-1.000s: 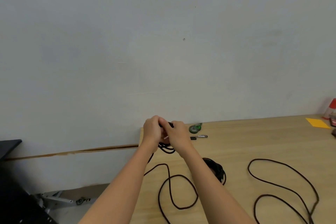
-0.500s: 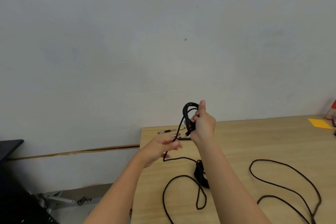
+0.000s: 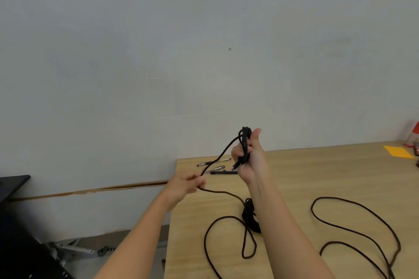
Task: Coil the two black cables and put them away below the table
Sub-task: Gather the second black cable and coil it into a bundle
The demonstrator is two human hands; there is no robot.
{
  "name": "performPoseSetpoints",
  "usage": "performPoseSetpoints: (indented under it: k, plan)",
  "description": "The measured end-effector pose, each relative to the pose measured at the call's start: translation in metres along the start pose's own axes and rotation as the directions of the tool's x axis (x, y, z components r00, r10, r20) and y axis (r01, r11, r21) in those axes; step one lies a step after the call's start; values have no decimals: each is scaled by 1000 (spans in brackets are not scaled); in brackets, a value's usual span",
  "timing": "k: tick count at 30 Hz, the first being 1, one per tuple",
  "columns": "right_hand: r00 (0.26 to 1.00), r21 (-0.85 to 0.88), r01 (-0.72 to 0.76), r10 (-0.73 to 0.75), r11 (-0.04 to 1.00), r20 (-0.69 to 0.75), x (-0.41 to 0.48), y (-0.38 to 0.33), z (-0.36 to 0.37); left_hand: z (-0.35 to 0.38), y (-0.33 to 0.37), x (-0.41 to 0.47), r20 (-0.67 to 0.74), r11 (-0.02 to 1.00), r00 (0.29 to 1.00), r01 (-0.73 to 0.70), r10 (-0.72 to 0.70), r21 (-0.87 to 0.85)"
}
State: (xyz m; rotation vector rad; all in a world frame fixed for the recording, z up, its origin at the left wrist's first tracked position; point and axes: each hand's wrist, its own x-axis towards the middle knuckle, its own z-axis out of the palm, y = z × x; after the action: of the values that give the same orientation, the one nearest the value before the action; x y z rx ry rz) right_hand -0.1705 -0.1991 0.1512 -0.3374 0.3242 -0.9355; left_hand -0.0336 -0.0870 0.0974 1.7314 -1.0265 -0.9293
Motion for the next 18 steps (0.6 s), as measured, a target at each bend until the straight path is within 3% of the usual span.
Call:
performPoseSetpoints:
  k: [2, 6, 10, 15, 18]
  plan:
    - [999, -37, 20, -21, 999, -26, 3, -1, -2, 3, -5, 0, -11, 999, 1000, 11, -12, -53]
    - [994, -361, -48, 79, 931, 71, 0, 8, 0, 14, 10, 7, 11, 977, 999, -41, 40, 208]
    - [939, -744, -68, 294, 665, 177, -14, 9, 7, 21, 21, 15, -34, 977, 995, 98, -93, 191]
    - [890, -944, 84, 401, 320, 215, -22, 4, 2, 13, 34, 14, -114, 993, 993, -6, -8, -120]
    - [890, -926, 106, 382, 362, 251, -25, 4, 1, 4, 38, 15, -63, 995, 993, -99, 99, -6]
